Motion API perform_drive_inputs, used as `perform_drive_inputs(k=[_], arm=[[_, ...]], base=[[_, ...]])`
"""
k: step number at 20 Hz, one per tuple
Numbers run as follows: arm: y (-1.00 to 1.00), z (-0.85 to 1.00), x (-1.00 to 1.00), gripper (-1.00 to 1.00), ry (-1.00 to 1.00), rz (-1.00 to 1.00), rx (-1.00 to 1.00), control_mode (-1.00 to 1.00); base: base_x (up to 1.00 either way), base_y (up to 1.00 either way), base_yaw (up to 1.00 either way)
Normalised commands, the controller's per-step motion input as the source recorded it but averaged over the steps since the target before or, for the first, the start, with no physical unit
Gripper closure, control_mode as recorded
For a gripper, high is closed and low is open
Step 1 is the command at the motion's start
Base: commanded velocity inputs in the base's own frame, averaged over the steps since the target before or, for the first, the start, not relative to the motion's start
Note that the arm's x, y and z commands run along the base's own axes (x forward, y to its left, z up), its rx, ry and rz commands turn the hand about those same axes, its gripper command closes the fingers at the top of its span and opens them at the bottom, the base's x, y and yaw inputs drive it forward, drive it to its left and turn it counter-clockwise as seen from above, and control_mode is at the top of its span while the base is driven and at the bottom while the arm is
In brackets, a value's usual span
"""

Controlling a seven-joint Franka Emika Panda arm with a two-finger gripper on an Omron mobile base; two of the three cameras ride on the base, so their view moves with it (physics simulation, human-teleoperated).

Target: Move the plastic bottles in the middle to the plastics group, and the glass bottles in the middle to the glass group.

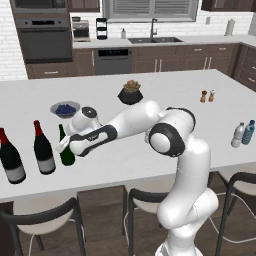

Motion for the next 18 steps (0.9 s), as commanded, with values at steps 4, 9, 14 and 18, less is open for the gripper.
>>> perform_drive_inputs(k=[4,9,14,18], arm=[[0.0,0.0,0.0,-1.0,0.0,0.0,0.0,-1.0],[0.0,0.0,0.0,-1.0,0.0,0.0,0.0,-1.0],[-0.06,0.0,0.0,-1.0,0.0,0.0,0.0,-1.0],[-0.23,0.13,-0.01,-1.0,-0.01,0.0,0.02,-1.0]], base=[[0.0,0.0,0.0],[0.0,0.0,0.0],[0.0,0.0,0.0],[0.0,0.0,0.0]])
